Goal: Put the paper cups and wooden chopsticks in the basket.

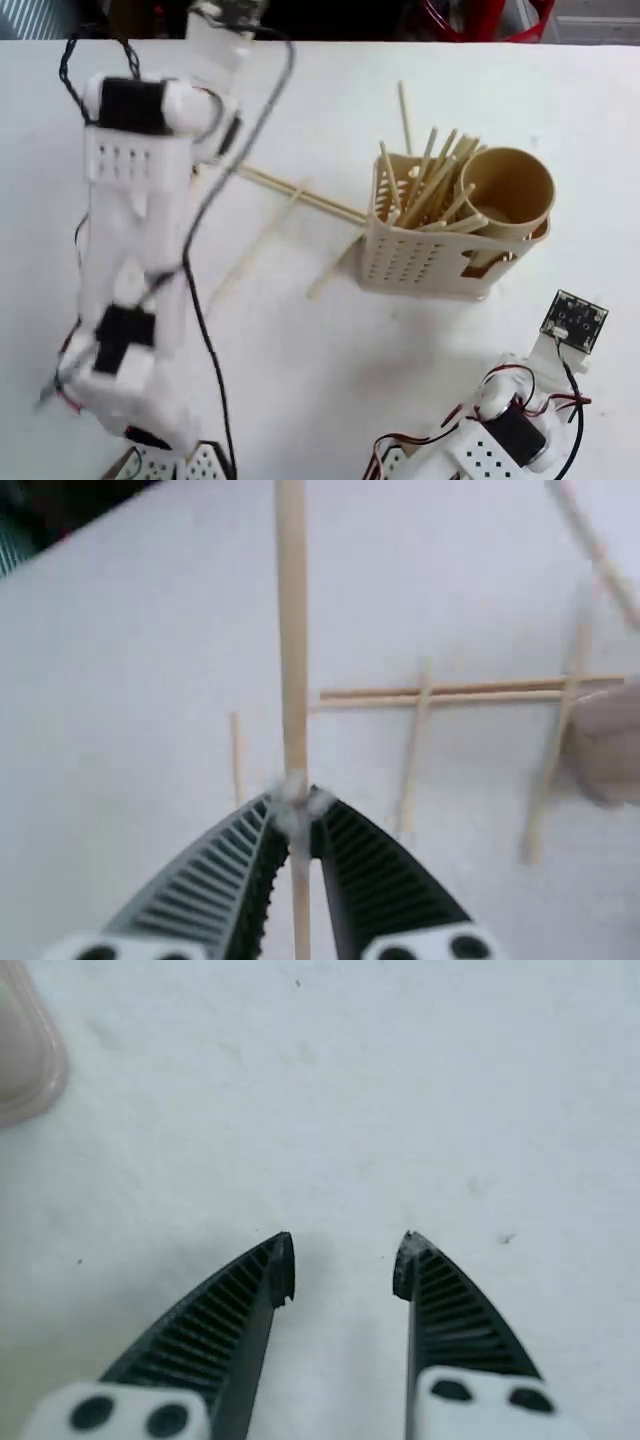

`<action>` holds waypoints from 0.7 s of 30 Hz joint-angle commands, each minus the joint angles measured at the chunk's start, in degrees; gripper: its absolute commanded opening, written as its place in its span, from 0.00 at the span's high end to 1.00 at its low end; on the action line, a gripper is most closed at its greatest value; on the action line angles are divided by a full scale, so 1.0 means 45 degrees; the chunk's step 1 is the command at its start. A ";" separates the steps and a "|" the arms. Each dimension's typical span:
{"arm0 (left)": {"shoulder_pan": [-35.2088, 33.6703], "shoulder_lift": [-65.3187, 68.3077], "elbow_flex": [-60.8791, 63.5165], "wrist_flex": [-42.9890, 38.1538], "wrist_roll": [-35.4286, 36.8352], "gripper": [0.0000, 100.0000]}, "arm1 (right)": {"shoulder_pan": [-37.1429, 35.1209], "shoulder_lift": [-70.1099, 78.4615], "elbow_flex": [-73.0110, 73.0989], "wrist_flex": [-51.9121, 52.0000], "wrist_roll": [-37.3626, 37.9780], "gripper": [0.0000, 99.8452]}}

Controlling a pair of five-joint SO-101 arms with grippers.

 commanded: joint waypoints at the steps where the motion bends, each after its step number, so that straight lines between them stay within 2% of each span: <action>1: 0.3350 -0.5871 0.2032 -0.0723 0.0371 0.98 | -0.0088 -0.0068 0.0117 -0.0205 0.0020 0.82; 4: 0.5284 -0.7902 0.3458 -0.2501 0.0371 0.98 | -0.0088 -0.0068 0.0117 -0.0205 0.0020 0.82; 8: 0.7121 -0.8938 0.5822 -0.6271 0.0391 0.98 | -0.0049 -0.0068 0.0117 -0.0205 0.0020 0.82; 16: 0.8547 -0.8918 1.1331 -1.5414 0.0313 0.98 | -0.0049 -0.0068 0.0117 -0.0205 0.0020 0.82; 18: 0.8703 -0.8918 1.2269 -1.6664 0.0352 0.98 | -0.0049 -0.0068 0.0117 -0.0205 0.0020 0.82; 21: 0.8723 -0.8899 1.2855 -1.7016 0.0371 0.98 | -0.0068 -0.0068 0.0117 -0.0205 0.0020 0.82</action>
